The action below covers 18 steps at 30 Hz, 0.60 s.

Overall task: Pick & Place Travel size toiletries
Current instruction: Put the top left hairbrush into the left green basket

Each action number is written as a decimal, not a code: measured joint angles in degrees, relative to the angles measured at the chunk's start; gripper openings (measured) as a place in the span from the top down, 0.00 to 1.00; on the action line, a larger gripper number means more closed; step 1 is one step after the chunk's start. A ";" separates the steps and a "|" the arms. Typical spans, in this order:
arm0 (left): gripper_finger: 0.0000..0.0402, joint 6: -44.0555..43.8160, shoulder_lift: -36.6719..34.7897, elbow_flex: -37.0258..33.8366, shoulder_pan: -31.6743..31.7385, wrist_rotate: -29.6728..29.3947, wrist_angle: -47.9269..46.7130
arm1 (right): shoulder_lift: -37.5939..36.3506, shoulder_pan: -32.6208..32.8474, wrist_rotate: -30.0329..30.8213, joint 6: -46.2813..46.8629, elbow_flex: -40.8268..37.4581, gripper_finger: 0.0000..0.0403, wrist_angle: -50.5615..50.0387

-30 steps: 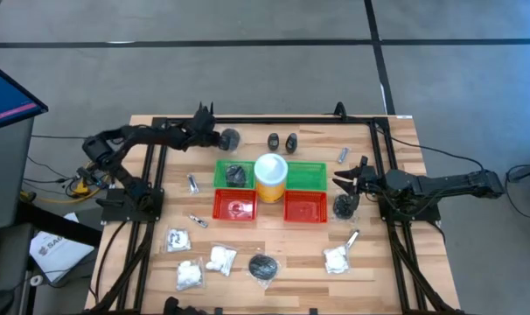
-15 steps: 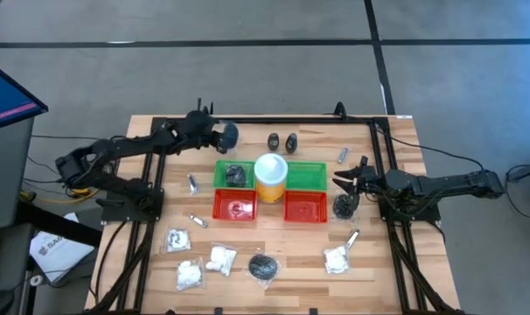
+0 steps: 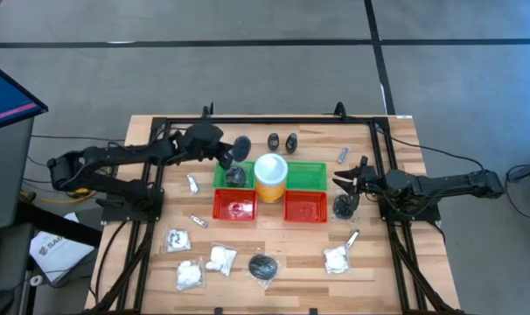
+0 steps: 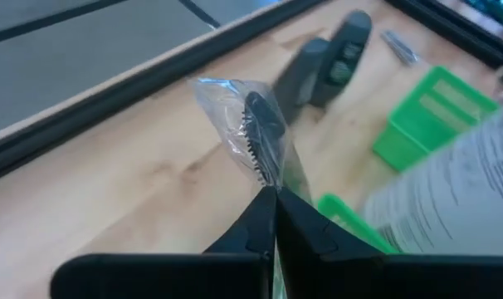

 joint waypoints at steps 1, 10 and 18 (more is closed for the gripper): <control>1.00 0.00 0.01 -0.18 -0.82 -0.45 0.08 | 0.01 0.01 0.00 0.00 0.00 0.73 0.00; 1.00 -3.65 0.07 -3.88 -7.02 -4.34 0.08 | 0.01 0.01 0.00 0.00 -0.02 0.73 0.00; 1.00 -6.19 0.07 -5.98 -11.02 -5.41 0.54 | 0.00 -0.01 0.00 0.00 0.00 0.73 0.00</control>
